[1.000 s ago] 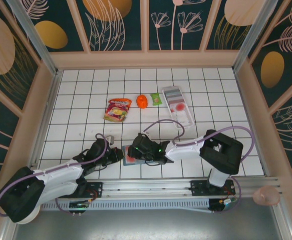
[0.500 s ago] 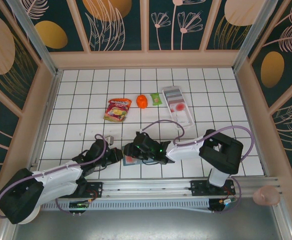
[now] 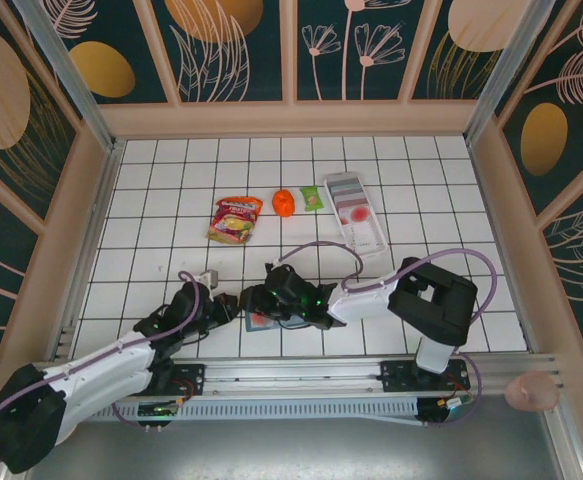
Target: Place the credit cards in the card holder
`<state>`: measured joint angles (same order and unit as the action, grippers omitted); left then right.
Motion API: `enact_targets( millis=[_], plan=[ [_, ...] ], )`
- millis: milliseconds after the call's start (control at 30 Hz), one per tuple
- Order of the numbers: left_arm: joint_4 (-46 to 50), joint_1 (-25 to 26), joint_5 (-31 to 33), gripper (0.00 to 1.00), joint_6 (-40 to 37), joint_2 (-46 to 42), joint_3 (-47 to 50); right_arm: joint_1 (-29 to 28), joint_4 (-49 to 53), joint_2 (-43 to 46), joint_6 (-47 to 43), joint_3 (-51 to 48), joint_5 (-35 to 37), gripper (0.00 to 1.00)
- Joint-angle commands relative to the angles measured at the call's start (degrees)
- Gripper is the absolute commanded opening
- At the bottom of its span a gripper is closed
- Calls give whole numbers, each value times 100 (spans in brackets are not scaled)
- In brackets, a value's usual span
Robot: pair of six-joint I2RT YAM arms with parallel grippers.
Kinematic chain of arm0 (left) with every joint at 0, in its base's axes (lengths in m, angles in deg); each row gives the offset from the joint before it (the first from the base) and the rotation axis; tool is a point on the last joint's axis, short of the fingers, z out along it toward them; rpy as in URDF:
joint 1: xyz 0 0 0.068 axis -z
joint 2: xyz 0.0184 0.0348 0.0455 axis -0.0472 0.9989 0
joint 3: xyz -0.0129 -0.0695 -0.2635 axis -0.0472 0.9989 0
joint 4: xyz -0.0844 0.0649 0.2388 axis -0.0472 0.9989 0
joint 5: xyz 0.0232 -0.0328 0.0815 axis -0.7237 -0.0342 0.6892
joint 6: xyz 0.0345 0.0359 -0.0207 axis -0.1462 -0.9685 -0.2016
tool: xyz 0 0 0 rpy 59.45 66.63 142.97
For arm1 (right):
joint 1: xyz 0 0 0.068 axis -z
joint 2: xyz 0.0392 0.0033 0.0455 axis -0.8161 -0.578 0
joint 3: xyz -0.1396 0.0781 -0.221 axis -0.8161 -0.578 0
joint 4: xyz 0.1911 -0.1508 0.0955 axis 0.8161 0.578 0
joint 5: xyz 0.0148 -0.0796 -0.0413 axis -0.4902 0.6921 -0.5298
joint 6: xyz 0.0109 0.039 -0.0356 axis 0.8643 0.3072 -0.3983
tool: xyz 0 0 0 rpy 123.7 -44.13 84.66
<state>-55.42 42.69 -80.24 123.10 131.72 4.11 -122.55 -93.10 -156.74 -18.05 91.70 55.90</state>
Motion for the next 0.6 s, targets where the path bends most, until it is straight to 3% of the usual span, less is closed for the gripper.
enact_targets(
  millis=[0,267,433,567],
  plan=[
    [550,21,336,11,145,-258,62,-5,-554,-131,18,238,-186,46],
    [1756,18,1422,12,422,-1241,-150,18,-523,70,-369,683,-134,46],
    [2065,22,1660,14,459,-1784,-209,32,860,840,-1011,871,659,47],
    [1631,21,1188,14,340,-1619,-164,31,2543,1463,-1090,805,1792,47]
  ],
)
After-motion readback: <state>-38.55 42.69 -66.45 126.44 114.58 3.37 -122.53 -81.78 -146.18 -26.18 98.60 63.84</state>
